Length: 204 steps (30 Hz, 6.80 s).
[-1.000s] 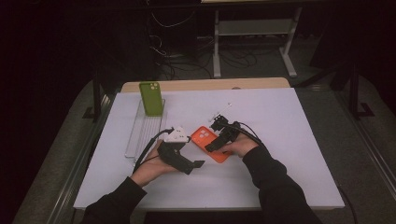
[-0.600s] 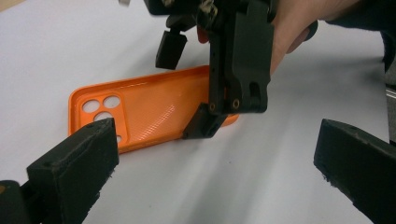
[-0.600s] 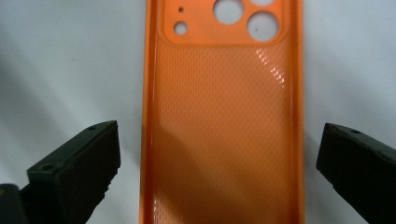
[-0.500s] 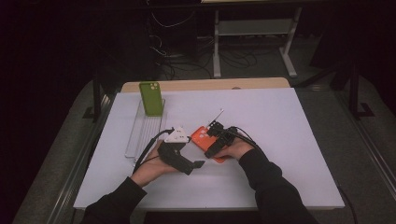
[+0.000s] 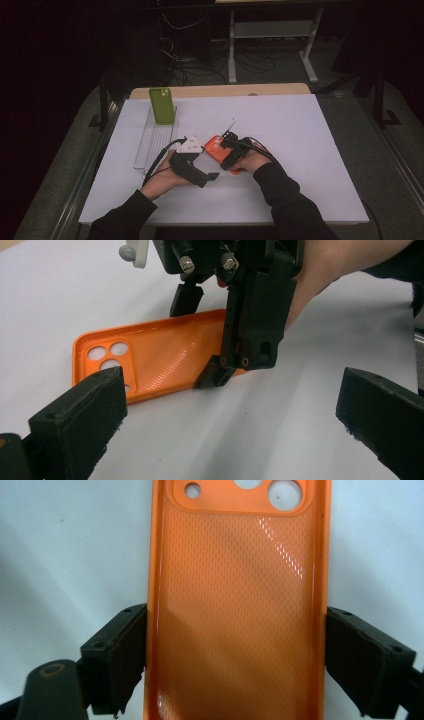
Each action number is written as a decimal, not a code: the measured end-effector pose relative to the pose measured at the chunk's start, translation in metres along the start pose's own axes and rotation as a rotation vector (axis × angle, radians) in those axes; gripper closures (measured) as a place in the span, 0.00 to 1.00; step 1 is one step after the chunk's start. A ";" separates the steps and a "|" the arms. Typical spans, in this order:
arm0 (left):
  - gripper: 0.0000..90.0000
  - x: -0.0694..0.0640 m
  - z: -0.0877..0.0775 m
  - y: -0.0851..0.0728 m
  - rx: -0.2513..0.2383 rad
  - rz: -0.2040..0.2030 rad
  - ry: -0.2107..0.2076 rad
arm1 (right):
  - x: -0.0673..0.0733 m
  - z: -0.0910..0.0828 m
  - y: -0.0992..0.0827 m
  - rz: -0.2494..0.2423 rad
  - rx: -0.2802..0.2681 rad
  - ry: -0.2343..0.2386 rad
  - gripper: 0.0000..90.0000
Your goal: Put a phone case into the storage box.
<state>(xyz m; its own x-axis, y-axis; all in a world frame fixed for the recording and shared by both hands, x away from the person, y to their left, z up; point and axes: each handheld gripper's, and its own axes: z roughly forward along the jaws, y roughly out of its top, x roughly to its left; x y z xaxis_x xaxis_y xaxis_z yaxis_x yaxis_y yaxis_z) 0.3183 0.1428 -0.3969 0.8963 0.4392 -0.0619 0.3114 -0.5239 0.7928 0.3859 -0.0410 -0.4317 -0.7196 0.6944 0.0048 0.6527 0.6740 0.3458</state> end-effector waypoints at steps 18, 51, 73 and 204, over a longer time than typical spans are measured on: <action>0.00 0.002 0.002 0.001 0.015 -0.001 -0.002 | -0.007 -0.013 -0.006 -0.003 -0.057 0.019 0.18; 0.00 0.030 -0.010 0.047 0.034 0.121 -0.102 | -0.066 -0.082 -0.055 -0.244 -0.123 0.111 0.18; 0.00 0.021 0.016 0.047 0.095 0.284 -0.264 | -0.030 -0.073 -0.052 -0.533 -0.081 0.225 0.18; 0.18 0.023 0.024 0.033 0.259 0.007 0.082 | -0.032 -0.061 -0.118 -0.091 -0.581 -0.257 0.00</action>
<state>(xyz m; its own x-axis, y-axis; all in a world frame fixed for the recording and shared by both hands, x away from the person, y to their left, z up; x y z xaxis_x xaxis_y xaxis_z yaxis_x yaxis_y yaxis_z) 0.3565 0.1179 -0.3873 0.8731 0.4875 0.0008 0.3856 -0.6918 0.6105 0.3173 -0.1578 -0.4156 -0.6392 0.7278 -0.2485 0.3055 0.5368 0.7865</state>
